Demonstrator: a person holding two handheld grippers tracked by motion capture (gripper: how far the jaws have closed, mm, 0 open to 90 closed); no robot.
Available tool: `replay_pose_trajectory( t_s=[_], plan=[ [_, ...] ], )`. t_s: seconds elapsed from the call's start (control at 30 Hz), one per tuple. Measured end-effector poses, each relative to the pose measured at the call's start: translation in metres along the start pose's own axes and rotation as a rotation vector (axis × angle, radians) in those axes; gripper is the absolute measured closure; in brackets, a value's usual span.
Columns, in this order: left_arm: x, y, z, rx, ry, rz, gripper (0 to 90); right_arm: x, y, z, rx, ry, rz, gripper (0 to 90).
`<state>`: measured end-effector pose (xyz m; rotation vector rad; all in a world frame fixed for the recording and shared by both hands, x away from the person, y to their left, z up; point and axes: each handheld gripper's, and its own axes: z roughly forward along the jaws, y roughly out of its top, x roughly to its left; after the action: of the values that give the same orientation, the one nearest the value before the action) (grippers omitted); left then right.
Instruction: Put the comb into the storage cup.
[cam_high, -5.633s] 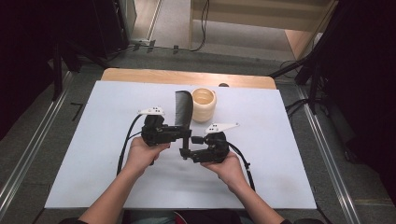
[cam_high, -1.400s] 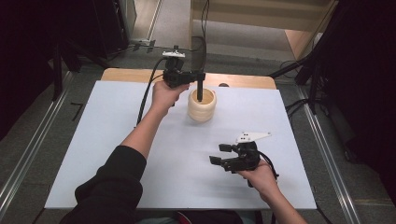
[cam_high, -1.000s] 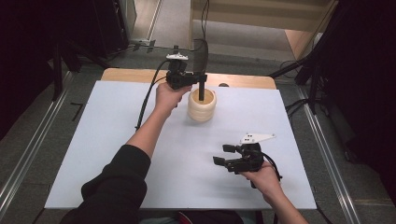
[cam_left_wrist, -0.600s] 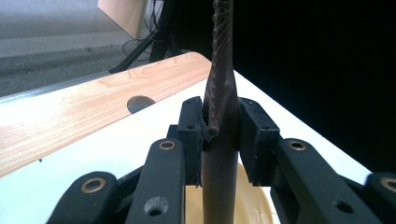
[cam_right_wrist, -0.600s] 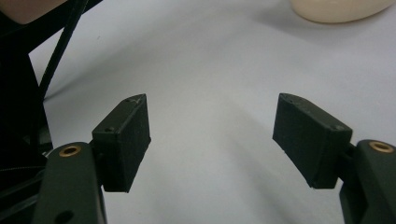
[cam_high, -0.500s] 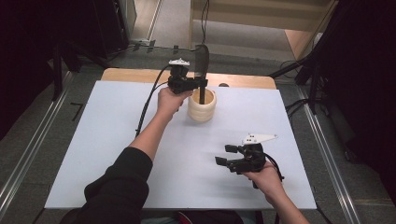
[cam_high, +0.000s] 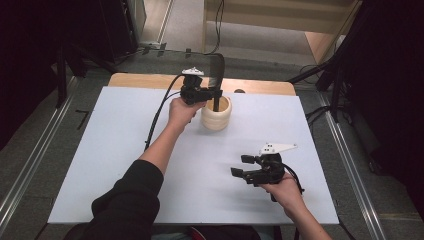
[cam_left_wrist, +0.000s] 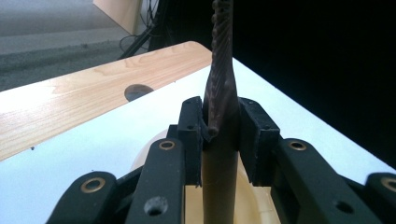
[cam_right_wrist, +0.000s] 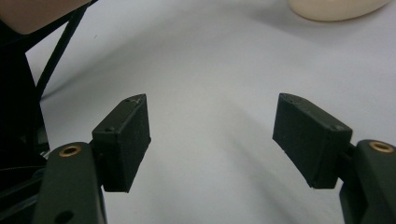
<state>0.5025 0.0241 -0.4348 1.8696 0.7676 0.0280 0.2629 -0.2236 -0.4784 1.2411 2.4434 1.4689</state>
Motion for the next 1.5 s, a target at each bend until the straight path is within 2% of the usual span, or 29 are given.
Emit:
replay_pose_trajectory(
  t_s=[0.2, 0.77, 0.9, 1.07, 1.3, 1.5],
  plan=[
    [0.002, -0.006, 0.001, 0.005, 0.008, 0.006, 72.6, 0.0, 0.0, 0.0, 0.002, -0.002, -0.001, 25.5],
    [0.004, -0.012, 0.002, 0.013, -0.005, 0.012, 71.4, -0.001, -0.001, 0.001, 0.011, -0.004, 0.002, 25.5],
    [0.005, -0.012, -0.001, 0.005, -0.023, 0.006, 61.8, -0.001, -0.001, 0.001, 0.009, -0.004, 0.0, 25.5],
    [0.004, -0.008, -0.008, -0.006, -0.014, 0.014, 55.0, -0.001, -0.001, 0.001, 0.011, -0.002, -0.002, 25.5],
    [0.011, -0.005, -0.02, 0.015, -0.004, -0.021, 46.6, -0.001, 0.0, 0.0, 0.007, -0.003, -0.002, 25.5],
    [0.014, -0.003, -0.032, 0.029, -0.02, -0.043, 41.0, -0.001, 0.0, -0.001, 0.005, -0.004, 0.0, 25.5]
  ],
)
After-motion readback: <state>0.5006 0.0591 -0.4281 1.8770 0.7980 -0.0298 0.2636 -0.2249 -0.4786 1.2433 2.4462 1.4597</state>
